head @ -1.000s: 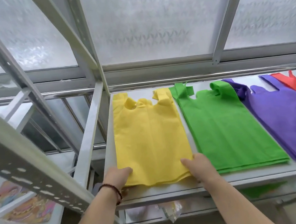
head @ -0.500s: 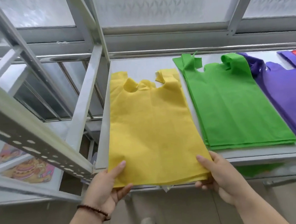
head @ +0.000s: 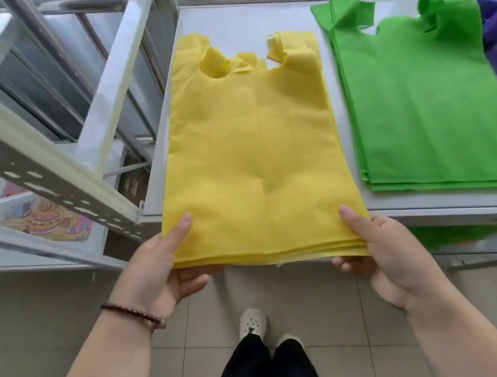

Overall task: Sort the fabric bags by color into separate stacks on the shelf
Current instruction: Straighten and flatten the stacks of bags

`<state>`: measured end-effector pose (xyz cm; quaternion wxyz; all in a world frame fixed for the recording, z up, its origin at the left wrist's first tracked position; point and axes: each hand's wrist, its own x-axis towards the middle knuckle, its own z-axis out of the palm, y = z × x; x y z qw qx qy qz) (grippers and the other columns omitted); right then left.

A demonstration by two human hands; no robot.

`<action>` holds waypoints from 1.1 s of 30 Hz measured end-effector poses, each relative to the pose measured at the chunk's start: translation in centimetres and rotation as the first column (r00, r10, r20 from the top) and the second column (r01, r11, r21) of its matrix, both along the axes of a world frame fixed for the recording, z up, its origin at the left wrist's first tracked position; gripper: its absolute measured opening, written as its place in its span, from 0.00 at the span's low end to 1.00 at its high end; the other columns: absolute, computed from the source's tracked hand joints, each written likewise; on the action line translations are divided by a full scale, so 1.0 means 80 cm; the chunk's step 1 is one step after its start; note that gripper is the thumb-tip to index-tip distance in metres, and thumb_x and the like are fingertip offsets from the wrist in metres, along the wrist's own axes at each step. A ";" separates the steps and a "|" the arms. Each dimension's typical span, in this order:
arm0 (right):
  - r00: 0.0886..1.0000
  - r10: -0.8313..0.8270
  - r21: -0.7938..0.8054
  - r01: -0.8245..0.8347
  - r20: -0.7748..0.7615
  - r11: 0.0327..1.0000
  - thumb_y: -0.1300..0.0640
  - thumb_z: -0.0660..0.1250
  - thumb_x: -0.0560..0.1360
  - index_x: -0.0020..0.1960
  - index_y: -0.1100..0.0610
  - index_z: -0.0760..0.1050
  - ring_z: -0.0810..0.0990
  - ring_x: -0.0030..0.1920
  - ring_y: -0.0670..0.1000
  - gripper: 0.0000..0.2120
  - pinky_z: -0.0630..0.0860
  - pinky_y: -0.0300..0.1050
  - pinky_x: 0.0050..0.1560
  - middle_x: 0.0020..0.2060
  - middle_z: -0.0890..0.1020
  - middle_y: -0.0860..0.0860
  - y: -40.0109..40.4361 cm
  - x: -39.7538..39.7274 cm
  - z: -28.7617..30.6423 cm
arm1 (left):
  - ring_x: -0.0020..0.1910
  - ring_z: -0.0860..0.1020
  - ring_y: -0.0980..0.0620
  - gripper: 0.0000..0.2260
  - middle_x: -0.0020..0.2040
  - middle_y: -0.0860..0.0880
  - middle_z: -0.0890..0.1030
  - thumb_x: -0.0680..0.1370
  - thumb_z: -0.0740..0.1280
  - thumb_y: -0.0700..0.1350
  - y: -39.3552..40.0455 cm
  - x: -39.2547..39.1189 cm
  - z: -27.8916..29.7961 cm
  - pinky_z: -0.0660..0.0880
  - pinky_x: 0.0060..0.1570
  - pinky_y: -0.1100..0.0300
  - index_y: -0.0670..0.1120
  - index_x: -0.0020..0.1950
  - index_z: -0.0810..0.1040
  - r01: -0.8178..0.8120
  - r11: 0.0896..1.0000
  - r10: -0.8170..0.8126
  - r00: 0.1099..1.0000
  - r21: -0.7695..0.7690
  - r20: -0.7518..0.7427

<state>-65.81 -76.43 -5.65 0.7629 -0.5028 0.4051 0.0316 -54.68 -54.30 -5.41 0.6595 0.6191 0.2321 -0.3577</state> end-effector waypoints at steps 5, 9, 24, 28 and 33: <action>0.999 0.033 0.111 -0.032 -0.006 0.993 0.65 0.62 0.76 0.47 0.63 0.72 0.75 0.19 0.46 0.01 0.72 0.34 0.18 0.24 0.79 0.51 -0.003 -0.005 0.010 | 0.17 0.73 0.59 0.02 0.24 0.52 0.78 0.76 0.66 0.42 0.012 0.002 -0.005 0.63 0.14 0.74 0.45 0.44 0.74 0.053 0.999 -0.052 0.997 0.014 -0.065; 0.995 -0.094 0.186 0.090 0.014 0.979 0.68 0.62 0.76 0.46 0.64 0.71 0.81 0.24 0.48 0.02 0.77 0.34 0.23 0.26 0.81 0.53 0.006 -0.003 0.007 | 0.20 0.77 0.58 0.04 0.26 0.50 0.80 0.75 0.66 0.42 0.007 0.008 -0.005 0.69 0.16 0.71 0.42 0.45 0.74 0.006 0.999 -0.010 0.997 -0.050 -0.071; 0.951 0.306 -0.470 -0.290 -0.045 0.834 0.65 0.66 0.75 0.68 0.48 0.61 0.84 0.45 0.50 0.27 0.79 0.47 0.54 0.49 0.83 0.49 0.013 -0.024 0.027 | 0.35 0.84 0.52 0.23 0.44 0.47 0.84 0.70 0.73 0.40 0.036 0.000 -0.003 0.76 0.26 0.65 0.45 0.61 0.70 0.207 0.973 -0.221 0.962 0.098 0.159; 0.928 0.373 -0.521 -0.319 -0.002 0.792 0.68 0.62 0.76 0.72 0.35 0.49 0.84 0.43 0.49 0.39 0.76 0.42 0.55 0.45 0.83 0.50 0.015 -0.030 0.031 | 0.51 0.78 0.54 0.41 0.55 0.50 0.76 0.57 0.81 0.41 0.042 -0.005 -0.008 0.75 0.46 0.61 0.53 0.64 0.63 0.289 0.918 -0.369 0.874 0.272 0.315; 0.944 0.319 -0.692 -0.283 -0.081 0.665 0.71 0.60 0.74 0.60 0.40 0.74 0.83 0.35 0.49 0.27 0.76 0.35 0.44 0.33 0.84 0.52 0.008 -0.023 0.023 | 0.51 0.78 0.52 0.40 0.56 0.50 0.75 0.66 0.74 0.30 0.038 -0.009 -0.011 0.76 0.41 0.68 0.62 0.63 0.59 0.201 0.953 -0.290 0.824 0.228 0.487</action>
